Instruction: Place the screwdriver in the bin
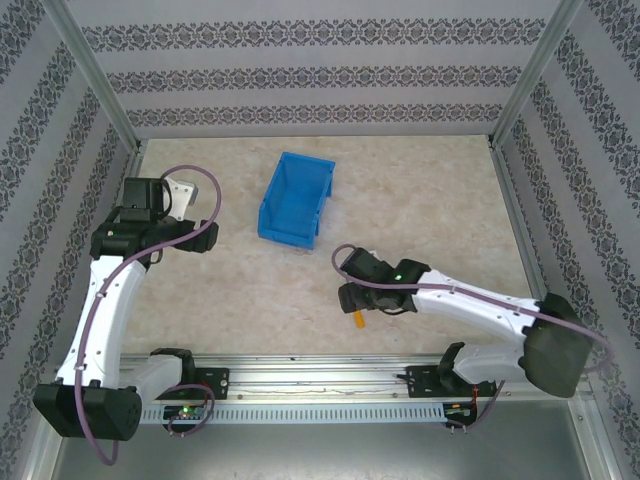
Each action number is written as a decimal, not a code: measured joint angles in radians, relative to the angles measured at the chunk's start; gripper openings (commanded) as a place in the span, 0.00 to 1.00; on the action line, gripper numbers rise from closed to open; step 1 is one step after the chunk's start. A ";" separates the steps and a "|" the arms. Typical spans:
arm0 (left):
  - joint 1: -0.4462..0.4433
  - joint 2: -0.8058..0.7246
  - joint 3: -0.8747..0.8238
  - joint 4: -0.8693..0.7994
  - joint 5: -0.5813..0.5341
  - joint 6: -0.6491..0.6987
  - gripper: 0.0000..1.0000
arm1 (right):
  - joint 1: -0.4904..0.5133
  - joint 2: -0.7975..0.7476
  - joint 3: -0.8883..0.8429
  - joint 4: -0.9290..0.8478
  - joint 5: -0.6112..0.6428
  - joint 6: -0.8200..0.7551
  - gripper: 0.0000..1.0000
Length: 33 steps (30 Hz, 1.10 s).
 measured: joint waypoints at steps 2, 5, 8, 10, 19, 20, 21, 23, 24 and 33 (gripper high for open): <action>0.000 0.000 0.000 -0.014 0.013 0.000 0.99 | 0.013 0.025 0.002 0.000 -0.013 0.004 0.77; 0.000 0.003 0.001 -0.029 0.026 0.000 0.99 | 0.019 0.033 0.000 0.002 -0.035 0.018 0.73; 0.000 0.009 0.006 -0.034 0.037 0.000 0.99 | 0.019 0.033 -0.013 0.013 -0.054 0.033 0.67; 0.000 0.013 0.010 -0.036 0.042 0.000 0.99 | 0.024 0.037 -0.024 0.016 -0.063 0.043 0.67; 0.000 0.029 0.015 -0.036 0.052 0.000 0.99 | 0.039 0.106 -0.028 0.016 -0.089 0.048 0.61; 0.000 0.032 0.015 -0.036 0.055 0.000 0.99 | 0.039 0.119 -0.028 0.016 -0.089 0.048 0.60; 0.000 0.034 0.015 -0.036 0.056 0.000 0.99 | 0.039 0.131 -0.028 0.015 -0.089 0.048 0.59; 0.000 0.039 0.015 -0.036 0.060 0.000 0.99 | 0.043 0.159 -0.028 0.016 -0.090 0.047 0.58; 0.000 0.040 0.015 -0.036 0.061 0.000 0.99 | 0.046 0.171 -0.027 0.016 -0.092 0.047 0.58; 0.000 0.040 0.015 -0.036 0.067 0.000 0.99 | 0.046 0.253 -0.016 0.016 -0.094 0.044 0.54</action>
